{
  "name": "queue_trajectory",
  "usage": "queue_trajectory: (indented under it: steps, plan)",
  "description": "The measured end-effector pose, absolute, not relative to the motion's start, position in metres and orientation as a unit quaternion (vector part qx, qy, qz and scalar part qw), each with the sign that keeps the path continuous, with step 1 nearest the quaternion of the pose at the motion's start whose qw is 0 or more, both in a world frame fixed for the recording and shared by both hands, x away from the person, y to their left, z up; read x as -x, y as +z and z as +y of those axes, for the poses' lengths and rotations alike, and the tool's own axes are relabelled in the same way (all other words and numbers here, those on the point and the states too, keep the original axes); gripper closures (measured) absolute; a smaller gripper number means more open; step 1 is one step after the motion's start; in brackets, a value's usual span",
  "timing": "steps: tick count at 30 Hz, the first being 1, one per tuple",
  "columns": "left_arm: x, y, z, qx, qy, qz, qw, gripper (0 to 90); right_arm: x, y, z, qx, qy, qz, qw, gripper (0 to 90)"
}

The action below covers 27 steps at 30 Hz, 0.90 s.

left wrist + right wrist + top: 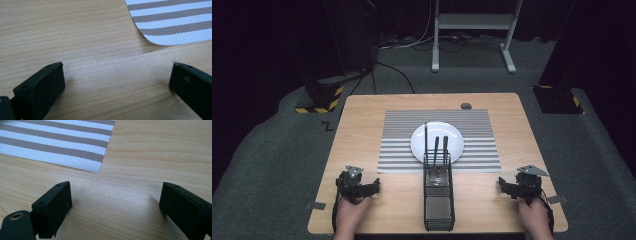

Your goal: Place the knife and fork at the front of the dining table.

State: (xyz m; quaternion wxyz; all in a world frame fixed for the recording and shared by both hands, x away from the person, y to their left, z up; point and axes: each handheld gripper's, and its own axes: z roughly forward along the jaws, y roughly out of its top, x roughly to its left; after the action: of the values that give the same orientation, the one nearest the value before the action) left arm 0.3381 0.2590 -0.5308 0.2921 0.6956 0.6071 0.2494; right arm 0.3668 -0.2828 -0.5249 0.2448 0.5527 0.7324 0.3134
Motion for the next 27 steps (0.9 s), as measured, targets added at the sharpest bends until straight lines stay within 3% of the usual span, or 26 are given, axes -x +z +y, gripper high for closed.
queue_trajectory:
  steps: [27]
  plan:
    - [-0.3294,-0.5272,0.2567,-0.705,0.254,0.594,0.291,0.3,-0.3679,-0.525,-0.2815,-0.549,0.314,0.734,0.245,10.6]
